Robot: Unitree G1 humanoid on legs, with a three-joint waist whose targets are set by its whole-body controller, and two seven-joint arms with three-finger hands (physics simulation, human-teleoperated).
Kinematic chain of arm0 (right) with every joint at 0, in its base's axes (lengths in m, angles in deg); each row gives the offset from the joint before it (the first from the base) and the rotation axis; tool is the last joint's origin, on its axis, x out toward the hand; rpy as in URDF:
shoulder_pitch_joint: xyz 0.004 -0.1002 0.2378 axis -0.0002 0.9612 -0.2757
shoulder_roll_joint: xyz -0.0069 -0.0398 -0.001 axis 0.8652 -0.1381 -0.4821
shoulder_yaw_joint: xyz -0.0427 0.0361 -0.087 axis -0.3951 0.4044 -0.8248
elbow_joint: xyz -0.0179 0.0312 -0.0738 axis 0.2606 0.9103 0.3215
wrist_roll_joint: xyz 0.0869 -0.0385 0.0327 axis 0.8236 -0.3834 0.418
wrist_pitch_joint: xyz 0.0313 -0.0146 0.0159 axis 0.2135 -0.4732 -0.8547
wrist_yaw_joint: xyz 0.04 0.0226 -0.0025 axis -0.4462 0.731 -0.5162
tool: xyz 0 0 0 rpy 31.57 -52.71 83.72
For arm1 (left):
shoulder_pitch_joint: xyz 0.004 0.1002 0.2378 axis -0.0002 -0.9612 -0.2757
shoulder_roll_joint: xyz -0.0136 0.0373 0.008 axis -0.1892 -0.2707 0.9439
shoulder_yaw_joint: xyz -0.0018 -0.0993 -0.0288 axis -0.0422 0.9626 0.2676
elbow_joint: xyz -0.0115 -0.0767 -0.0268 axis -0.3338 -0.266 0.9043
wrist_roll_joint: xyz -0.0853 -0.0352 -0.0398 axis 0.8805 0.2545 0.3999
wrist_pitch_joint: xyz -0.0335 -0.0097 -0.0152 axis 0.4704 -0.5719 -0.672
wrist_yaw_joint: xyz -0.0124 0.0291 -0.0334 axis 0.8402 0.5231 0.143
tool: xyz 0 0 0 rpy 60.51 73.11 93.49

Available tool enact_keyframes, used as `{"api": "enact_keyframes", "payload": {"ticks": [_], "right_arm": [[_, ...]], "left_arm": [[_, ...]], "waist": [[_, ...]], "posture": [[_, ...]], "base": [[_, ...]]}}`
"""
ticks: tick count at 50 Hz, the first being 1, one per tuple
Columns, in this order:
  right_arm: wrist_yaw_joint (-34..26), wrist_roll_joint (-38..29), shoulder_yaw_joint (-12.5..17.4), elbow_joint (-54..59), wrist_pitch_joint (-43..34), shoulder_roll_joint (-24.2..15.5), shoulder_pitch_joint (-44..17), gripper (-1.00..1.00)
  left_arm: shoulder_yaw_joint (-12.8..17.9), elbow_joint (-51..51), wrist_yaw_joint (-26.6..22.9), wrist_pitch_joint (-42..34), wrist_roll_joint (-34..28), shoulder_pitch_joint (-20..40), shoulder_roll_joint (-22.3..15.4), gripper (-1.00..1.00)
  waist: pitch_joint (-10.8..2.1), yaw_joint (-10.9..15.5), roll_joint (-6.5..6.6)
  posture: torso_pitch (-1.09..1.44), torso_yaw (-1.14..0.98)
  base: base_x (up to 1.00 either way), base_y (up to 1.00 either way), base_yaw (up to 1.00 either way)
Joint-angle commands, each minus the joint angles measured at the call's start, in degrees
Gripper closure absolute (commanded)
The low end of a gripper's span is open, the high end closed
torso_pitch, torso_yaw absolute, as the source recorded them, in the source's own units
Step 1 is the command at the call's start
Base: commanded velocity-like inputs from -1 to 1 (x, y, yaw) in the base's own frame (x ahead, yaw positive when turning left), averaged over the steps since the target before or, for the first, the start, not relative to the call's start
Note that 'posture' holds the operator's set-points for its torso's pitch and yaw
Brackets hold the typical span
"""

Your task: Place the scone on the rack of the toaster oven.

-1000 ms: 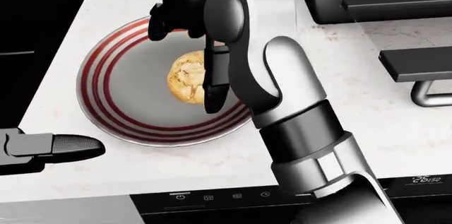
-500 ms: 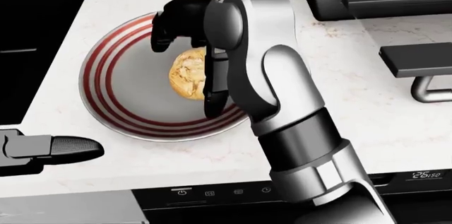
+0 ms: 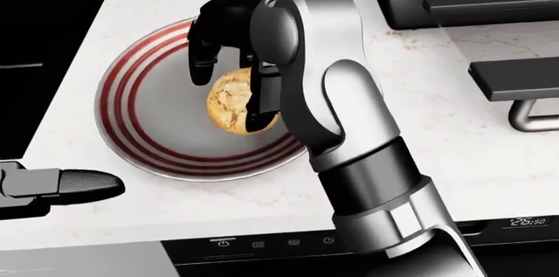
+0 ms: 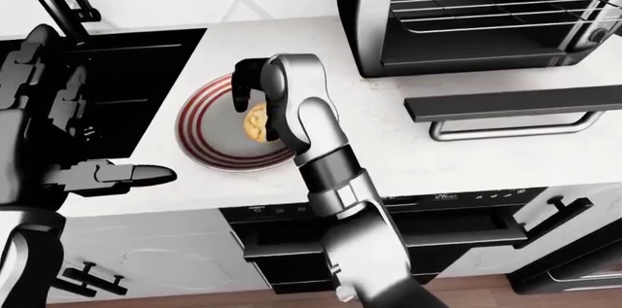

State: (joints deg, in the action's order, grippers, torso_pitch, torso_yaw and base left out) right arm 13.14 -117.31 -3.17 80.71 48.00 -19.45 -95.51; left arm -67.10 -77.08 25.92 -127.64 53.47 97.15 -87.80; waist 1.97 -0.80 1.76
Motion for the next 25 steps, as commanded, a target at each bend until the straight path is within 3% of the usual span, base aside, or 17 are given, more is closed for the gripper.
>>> {"api": "enact_keyframes", "payload": {"ticks": [1, 25], "right_arm": [[-0.2, 0.5, 0.2, -1.2, 0.4, 0.0, -1.8, -0.10], [8.4, 4.6, 1.2, 5.3, 2.3, -0.9, -7.4, 0.49]], "left_arm": [[0.4, -1.3, 0.2, 1.5, 0.1, 1.4, -0.6, -1.00], [1.1, -1.3, 1.1, 1.2, 1.5, 1.7, -1.5, -1.00]], "waist": [[-1.33, 0.0, 0.29], [-0.88, -0.2, 0.48]], "posture": [[0.00, 0.00], [0.00, 0.00]], "base": [[0.00, 0.00, 0.00], [0.00, 0.00, 0.00]]}}
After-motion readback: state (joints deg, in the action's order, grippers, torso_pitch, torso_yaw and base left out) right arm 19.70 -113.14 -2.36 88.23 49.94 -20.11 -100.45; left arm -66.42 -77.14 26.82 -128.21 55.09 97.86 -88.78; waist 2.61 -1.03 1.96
